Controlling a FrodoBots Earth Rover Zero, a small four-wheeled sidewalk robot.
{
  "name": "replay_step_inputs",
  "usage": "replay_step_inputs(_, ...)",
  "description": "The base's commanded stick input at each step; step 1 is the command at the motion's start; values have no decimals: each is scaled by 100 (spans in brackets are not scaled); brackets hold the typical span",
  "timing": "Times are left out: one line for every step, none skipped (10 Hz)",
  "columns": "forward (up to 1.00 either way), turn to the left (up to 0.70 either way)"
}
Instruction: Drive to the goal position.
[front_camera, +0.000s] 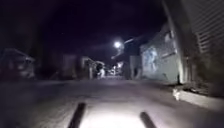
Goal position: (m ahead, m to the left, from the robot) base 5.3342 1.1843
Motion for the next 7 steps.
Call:
replay_step_inputs(100, -38)
replay_step_inputs(100, -38)
replay_step_inputs(100, -34)
replay_step_inputs(100, -25)
replay_step_inputs(100, -2)
replay_step_inputs(100, -34)
replay_step_inputs(100, -12)
